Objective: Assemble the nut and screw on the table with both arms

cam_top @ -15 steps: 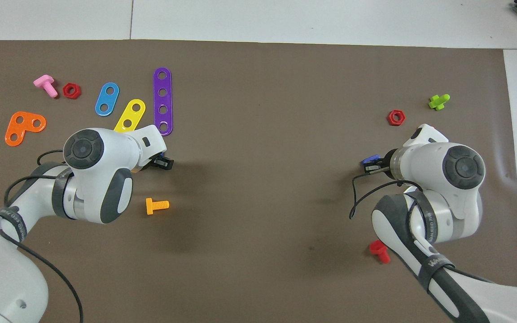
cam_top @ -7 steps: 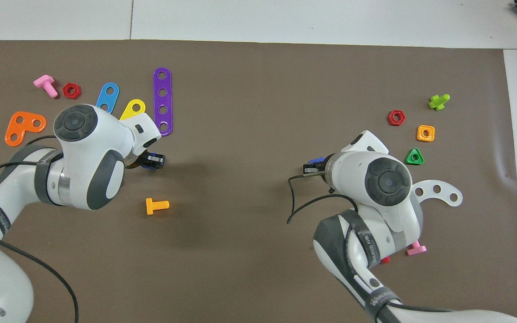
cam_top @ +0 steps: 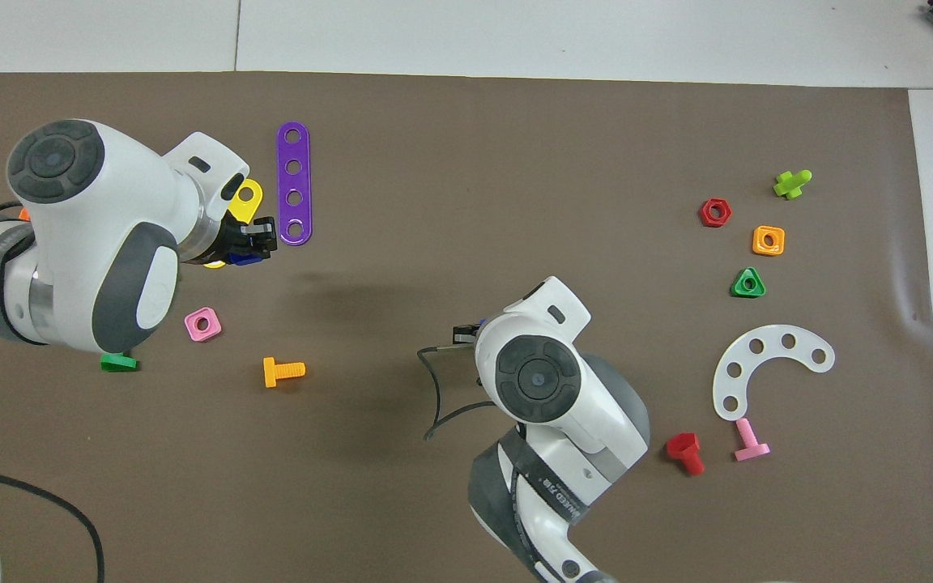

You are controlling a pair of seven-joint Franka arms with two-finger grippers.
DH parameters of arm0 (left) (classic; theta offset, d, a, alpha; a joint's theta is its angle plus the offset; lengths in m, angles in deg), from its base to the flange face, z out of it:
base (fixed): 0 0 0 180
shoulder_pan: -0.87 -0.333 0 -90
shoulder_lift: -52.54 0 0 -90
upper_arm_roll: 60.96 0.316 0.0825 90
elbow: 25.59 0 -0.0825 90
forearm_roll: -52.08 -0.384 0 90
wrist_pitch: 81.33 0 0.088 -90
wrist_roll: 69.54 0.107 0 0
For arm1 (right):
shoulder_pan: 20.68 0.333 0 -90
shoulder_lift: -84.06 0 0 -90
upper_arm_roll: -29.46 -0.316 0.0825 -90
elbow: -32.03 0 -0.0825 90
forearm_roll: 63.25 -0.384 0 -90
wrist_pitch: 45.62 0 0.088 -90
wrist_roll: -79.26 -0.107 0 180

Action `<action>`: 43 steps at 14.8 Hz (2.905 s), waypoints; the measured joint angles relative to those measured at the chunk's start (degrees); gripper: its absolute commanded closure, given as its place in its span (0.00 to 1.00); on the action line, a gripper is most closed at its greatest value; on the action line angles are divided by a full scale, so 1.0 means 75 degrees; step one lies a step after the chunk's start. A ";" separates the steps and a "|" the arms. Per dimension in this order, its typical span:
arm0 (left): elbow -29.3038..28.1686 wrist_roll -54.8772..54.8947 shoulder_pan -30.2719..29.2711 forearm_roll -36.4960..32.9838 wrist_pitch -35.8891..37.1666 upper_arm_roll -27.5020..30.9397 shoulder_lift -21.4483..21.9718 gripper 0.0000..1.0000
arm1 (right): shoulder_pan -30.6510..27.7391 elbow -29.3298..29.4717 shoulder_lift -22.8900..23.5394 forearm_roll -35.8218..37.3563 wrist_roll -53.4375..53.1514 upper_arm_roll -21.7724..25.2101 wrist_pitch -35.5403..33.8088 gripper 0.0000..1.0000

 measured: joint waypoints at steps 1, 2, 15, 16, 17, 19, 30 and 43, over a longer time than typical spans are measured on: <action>0.0005 -0.0272 0.0016 0.0000 -0.0001 -0.0030 -0.0002 1.00 | 0.0131 0.0009 0.0082 0.0042 -0.0204 0.0001 0.0000 1.00; 0.0005 -0.0511 0.0042 0.0000 -0.0001 -0.0057 -0.0007 1.00 | 0.0258 0.0014 0.0179 0.0157 -0.0416 -0.0001 0.0000 1.00; -0.0101 -0.3970 0.1700 0.0242 -0.0887 -0.0151 -0.0099 1.00 | -0.0798 0.0280 -0.0988 0.0267 -0.0184 0.0095 -0.1341 0.00; -0.0124 -0.4071 0.1907 0.0356 -0.0948 -0.0156 -0.0117 1.00 | -0.1079 0.0279 -0.1292 0.0115 0.0200 0.0100 -0.1699 0.00; -0.0160 -0.4200 0.2136 0.0429 -0.1014 -0.0161 -0.0142 1.00 | -0.1397 0.0277 -0.1590 -0.0093 0.0685 0.0112 -0.2052 0.00; -0.0333 -0.4529 0.2640 0.0489 -0.1196 -0.0169 -0.0199 1.00 | -0.2237 0.0276 -0.2154 -0.0496 0.1919 0.0141 -0.2657 0.00; -0.0441 -0.5516 0.3866 0.0587 -0.2137 -0.0050 -0.0807 1.00 | -0.4456 0.2522 -0.2219 -0.0879 0.4756 0.0209 -0.5046 0.00; -0.0437 -0.4956 0.3779 0.0535 -0.2046 0.0023 -0.0946 1.00 | -0.4698 0.2855 -0.2061 -0.1147 0.5453 0.0046 -0.6054 0.00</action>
